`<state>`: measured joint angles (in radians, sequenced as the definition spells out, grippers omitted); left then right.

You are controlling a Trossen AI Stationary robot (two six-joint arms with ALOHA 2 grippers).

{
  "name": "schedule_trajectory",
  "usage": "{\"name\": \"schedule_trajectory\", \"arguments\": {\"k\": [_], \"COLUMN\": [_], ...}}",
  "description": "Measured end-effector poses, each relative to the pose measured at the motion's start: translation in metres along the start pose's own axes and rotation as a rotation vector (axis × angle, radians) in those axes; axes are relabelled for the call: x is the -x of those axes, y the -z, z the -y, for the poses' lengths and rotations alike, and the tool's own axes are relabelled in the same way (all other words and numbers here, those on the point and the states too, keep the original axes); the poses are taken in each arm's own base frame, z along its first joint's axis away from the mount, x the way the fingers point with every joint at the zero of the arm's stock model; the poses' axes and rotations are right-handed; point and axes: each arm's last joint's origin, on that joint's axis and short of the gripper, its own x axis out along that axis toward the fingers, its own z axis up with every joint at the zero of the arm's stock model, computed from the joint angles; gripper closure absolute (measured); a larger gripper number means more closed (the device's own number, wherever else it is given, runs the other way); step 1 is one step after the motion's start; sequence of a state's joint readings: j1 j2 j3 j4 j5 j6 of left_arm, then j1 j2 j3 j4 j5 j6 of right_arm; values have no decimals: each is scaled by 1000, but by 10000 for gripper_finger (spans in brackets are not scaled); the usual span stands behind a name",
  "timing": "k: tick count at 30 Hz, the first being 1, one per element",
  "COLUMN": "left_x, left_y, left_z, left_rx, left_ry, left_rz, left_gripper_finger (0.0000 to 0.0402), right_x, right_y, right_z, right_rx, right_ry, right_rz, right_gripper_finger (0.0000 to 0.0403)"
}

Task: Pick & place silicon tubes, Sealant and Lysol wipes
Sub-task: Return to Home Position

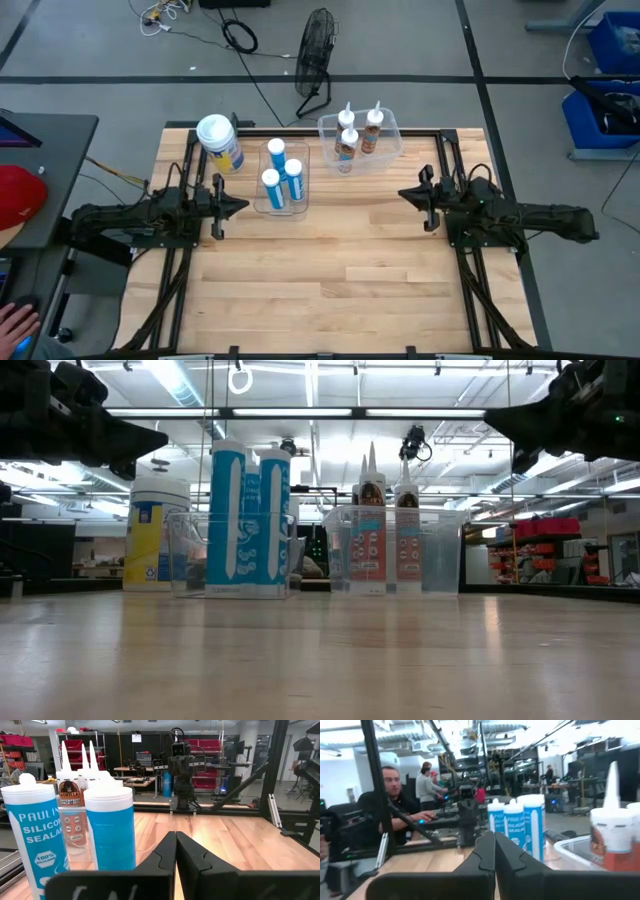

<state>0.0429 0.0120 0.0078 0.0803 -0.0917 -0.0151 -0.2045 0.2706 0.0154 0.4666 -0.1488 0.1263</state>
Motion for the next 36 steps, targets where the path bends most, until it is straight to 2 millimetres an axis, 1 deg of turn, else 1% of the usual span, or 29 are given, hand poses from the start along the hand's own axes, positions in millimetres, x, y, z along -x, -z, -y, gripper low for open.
{"name": "schedule_trajectory", "arguments": {"k": [5,9,12,20,25,36], "left_x": [0,0,0,0,0,0], "left_y": [0,0,0,1,2,2], "left_z": [0,0,0,0,0,0], "left_rx": [0,0,-1,-2,-2,-2], "left_ry": [0,0,0,0,0,0], "left_rz": [-4,-5,-5,-13,-16,-19], "left_gripper_finger": [390,390,390,390,390,390], "right_x": [9,14,17,18,18,18], "right_y": [-8,-5,-6,-6,4,10], "right_z": [-5,-9,-13,-22,-22,-18], "right_rx": [6,-10,-12,45,32,36], "right_ry": [-22,-7,-8,9,2,29], "right_rz": [76,55,73,72,-33,-91], "right_gripper_finger": [403,403,403,403,403,403]}}
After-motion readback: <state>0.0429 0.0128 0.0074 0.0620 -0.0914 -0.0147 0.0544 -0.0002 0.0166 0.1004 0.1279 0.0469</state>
